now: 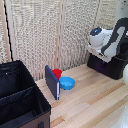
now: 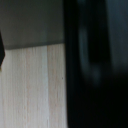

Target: Gently grip the air fryer handle with your gripper and kindly pull it open by sliding your gripper away from the base. Gradually bring your gripper in line with the blue bowl and gently capture it, without tightening your grip too much. Securely place the blue bowl inside the opened air fryer with a steady position. Liberate your robot's gripper, and withdraw your gripper from the proximity of the air fryer.

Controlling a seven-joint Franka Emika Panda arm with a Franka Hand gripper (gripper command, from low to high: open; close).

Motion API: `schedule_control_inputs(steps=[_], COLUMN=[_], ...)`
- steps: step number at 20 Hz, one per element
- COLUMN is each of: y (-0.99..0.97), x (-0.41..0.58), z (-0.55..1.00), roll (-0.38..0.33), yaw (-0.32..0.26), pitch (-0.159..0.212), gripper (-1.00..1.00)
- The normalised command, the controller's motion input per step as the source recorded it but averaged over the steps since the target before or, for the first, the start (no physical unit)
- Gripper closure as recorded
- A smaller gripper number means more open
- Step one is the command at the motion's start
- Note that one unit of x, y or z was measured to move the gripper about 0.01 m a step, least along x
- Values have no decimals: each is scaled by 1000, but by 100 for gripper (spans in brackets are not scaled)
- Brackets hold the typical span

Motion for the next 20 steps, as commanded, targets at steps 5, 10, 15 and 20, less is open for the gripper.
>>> schedule_control_inputs(steps=[5,10,15,20], y=[-36,-6,-3,64], x=[0,26,-33,-9], z=[0,-1,197,7], roll=[0,44,235,364], yaw=[-28,-132,-216,-177], pitch=[0,25,108,167], gripper=[100,100,100,100])
